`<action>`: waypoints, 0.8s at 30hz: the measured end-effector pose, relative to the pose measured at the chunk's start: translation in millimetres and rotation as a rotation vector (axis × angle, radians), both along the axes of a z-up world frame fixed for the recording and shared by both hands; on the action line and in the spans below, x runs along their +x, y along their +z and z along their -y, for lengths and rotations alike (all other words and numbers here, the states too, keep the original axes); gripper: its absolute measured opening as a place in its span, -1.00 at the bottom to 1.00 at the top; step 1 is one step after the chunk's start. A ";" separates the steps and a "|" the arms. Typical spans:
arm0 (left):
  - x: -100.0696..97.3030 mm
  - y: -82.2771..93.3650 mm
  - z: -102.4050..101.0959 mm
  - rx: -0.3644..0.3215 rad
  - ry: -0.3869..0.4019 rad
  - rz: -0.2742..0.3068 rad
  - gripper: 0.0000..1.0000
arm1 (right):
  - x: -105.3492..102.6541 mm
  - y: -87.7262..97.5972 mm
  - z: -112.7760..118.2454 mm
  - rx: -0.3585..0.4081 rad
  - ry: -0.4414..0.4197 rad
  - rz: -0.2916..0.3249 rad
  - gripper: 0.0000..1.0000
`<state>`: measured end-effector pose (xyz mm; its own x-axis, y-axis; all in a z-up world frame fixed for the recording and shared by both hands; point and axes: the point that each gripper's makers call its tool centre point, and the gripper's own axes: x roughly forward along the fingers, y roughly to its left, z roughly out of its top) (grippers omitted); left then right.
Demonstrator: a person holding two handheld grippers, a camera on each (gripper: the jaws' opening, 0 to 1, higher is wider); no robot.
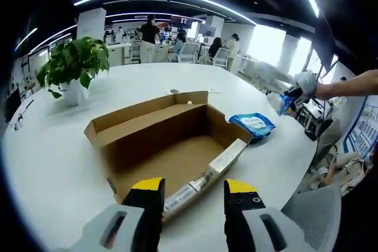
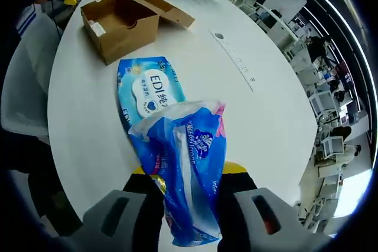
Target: Operate the shoe box by opening the lid, removing the specified soft item, and placing it in the target area until the item is outside and the box remains undamaged.
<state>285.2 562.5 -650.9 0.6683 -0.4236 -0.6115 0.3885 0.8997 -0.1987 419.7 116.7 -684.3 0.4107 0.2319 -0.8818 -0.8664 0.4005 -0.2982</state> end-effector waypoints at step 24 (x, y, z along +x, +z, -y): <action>0.5 16.5 0.0 0.033 0.006 0.003 -0.16 | 3.2 -66.9 39.5 -0.163 0.094 -0.114 -0.29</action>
